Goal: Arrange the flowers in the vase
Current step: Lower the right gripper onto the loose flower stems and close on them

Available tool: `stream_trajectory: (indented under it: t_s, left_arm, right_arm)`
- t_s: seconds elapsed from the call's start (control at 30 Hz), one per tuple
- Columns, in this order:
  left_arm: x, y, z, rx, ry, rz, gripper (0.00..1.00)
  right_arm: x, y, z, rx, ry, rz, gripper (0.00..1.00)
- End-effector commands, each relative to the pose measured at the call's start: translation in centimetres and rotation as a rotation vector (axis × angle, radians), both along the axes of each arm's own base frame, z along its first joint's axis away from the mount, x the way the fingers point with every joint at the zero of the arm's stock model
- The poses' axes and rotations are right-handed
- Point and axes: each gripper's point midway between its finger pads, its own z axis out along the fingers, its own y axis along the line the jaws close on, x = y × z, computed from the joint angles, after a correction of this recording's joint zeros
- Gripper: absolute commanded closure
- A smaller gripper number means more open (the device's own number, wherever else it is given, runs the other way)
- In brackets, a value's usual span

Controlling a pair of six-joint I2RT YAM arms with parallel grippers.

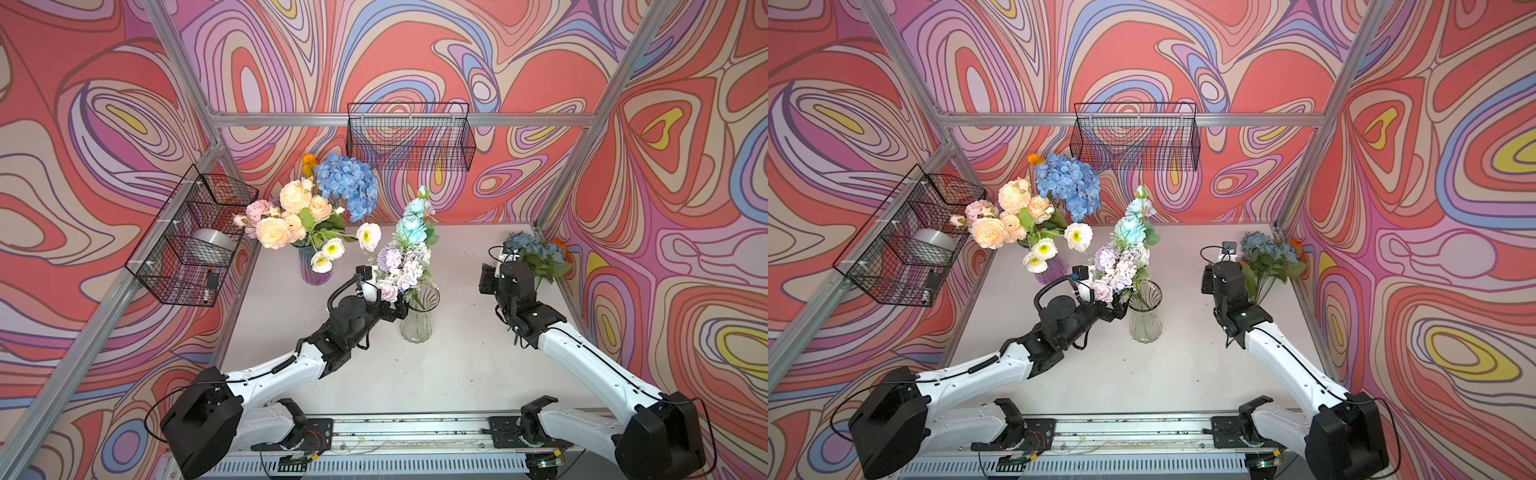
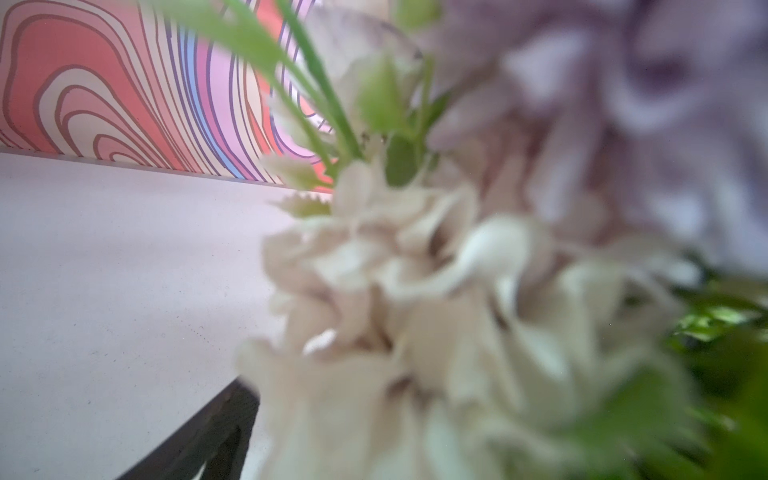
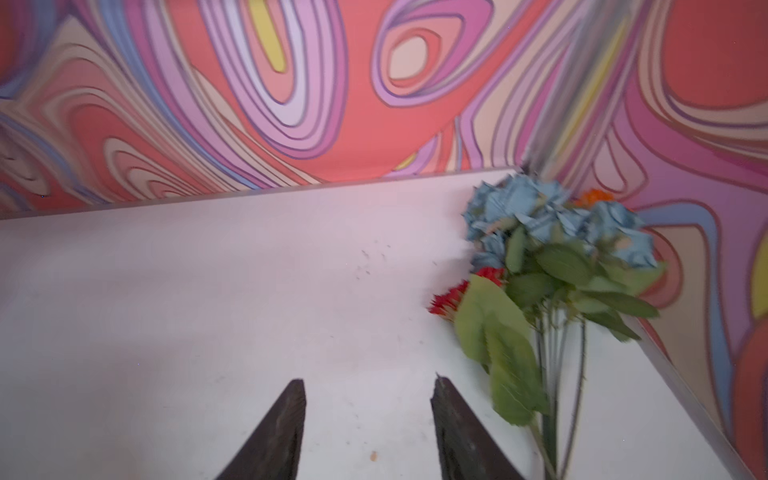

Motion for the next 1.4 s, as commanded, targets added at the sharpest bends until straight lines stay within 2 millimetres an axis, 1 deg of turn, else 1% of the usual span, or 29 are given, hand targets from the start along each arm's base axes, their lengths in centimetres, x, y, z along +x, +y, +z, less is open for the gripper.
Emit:
stream_trajectory:
  t_s: [0.0,0.1,0.17,0.33,0.47,0.53,0.63,0.67,0.7,0.77,0.9,1.0,1.1,1.2,1.37]
  left_arm:
    - [0.3,0.1,0.9,-0.021,-0.006,0.022,0.01]
    - [0.3,0.2,0.8,-0.022,-0.006,0.023,0.01]
    - [0.3,0.2,0.9,-0.024,-0.006,0.023,0.01]
    - [0.3,0.3,1.0,-0.018,-0.015,0.026,0.00]
    - [0.2,0.4,1.1,-0.019,-0.021,0.024,0.00]
    - [0.2,0.5,0.9,-0.022,-0.022,0.027,0.00]
    - [0.1,0.6,1.0,-0.034,-0.024,0.028,0.00]
    - [0.2,0.7,0.8,-0.033,-0.021,0.028,0.00]
    - [0.2,0.6,0.9,-0.036,-0.022,0.026,0.00]
    - [0.2,0.7,0.9,-0.039,-0.021,0.025,0.00]
    - [0.2,0.8,0.9,-0.047,-0.022,0.026,0.00]
    - [0.1,0.8,1.0,-0.051,-0.022,0.025,0.00]
    - [0.2,0.9,1.1,-0.053,-0.023,0.030,0.00]
    - [0.2,0.6,1.0,-0.051,-0.019,0.018,0.00]
    - [0.5,0.1,0.8,-0.044,-0.009,0.004,0.00]
  right_arm:
    - [-0.9,-3.3,-3.0,0.079,0.078,-0.115,0.48]
    - [-1.4,-5.7,-5.6,0.104,0.159,-0.181,0.48]
    - [-1.8,-6.8,-7.0,0.098,0.219,-0.206,0.48]
    - [-2.6,-10.1,-9.3,0.103,0.355,-0.283,0.42]
    - [-3.6,-12.0,-11.1,0.177,0.400,-0.335,0.37]
    - [-4.1,-13.0,-12.0,0.238,0.405,-0.364,0.32]
    - [-4.1,-13.5,-13.1,0.323,0.410,-0.364,0.28]
    - [-4.1,-13.7,-13.5,0.345,0.419,-0.367,0.23]
    - [-4.1,-14.0,-14.0,0.370,0.428,-0.374,0.22]
    - [-3.6,-13.8,-14.8,0.407,0.441,-0.346,0.20]
    - [-2.6,-12.4,-16.1,0.481,0.479,-0.279,0.19]
    - [-2.5,-11.6,-16.7,0.530,0.492,-0.256,0.21]
    - [-2.6,-10.3,-16.4,0.603,0.486,-0.224,0.23]
    - [-2.9,-8.5,-16.1,0.692,0.477,-0.181,0.26]
    - [-3.3,-5.7,-15.1,0.754,0.459,-0.119,0.28]
